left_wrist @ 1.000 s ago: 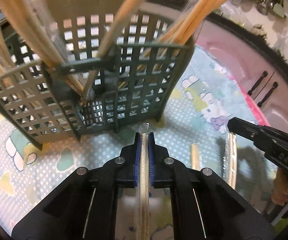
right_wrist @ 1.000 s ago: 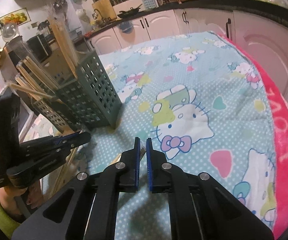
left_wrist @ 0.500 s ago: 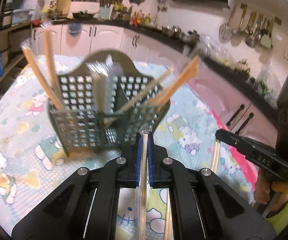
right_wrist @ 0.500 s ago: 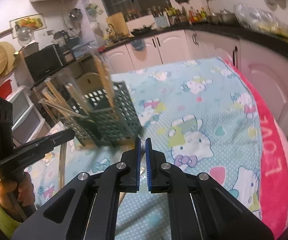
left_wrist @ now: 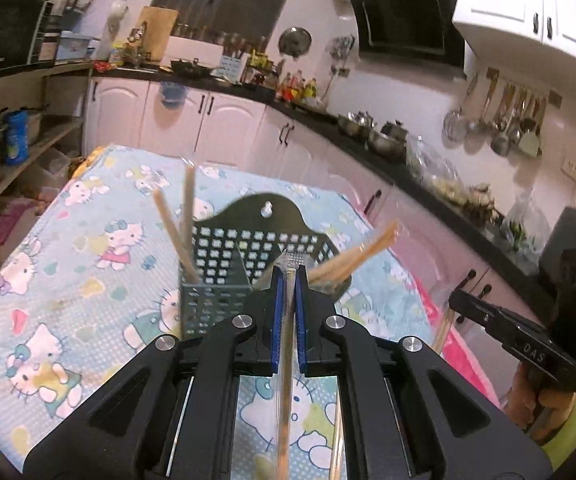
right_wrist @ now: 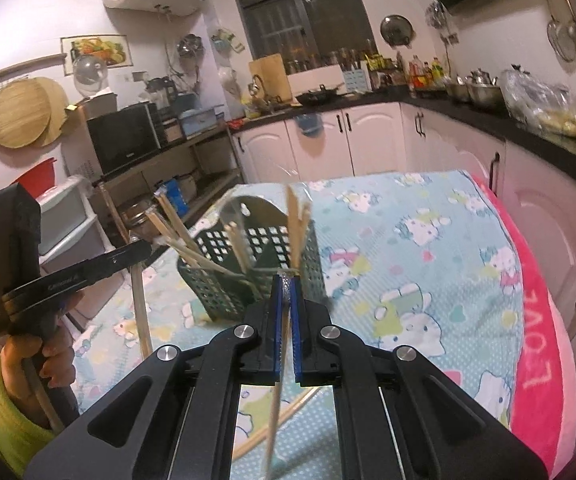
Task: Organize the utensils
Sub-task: 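Lift the held chopsticks with both tools and carry them above the holder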
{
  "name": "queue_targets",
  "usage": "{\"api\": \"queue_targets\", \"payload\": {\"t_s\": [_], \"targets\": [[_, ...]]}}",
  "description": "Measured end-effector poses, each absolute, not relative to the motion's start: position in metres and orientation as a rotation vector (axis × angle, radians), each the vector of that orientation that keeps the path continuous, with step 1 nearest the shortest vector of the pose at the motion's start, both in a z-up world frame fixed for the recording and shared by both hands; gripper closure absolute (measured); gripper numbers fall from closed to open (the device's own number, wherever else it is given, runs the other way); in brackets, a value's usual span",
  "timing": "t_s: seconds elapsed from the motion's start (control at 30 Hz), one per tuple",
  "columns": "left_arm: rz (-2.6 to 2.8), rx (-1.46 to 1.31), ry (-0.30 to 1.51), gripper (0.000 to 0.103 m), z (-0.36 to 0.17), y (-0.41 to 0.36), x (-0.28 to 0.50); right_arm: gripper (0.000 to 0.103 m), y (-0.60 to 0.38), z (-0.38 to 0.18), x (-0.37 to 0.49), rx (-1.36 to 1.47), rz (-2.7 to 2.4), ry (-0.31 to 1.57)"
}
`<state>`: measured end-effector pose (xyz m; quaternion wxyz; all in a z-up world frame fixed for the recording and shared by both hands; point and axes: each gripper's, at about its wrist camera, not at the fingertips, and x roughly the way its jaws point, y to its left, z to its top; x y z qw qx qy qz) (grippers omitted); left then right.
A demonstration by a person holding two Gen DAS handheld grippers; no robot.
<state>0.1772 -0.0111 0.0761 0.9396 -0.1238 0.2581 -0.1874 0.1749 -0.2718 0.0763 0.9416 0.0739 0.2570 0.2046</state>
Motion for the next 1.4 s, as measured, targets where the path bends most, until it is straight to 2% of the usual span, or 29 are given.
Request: {"api": "queue_targets", "payload": {"t_s": [0.77,1.4], "targets": [[-0.294,-0.299,0.363,0.102,0.14,0.04,0.183,0.099,-0.236,0.173,0.192,0.12,0.475,0.318],[-0.165,-0.332,0.165,0.102,0.195,0.038,0.225,0.099,-0.252,0.249,0.24,0.189,0.428,0.169]]}}
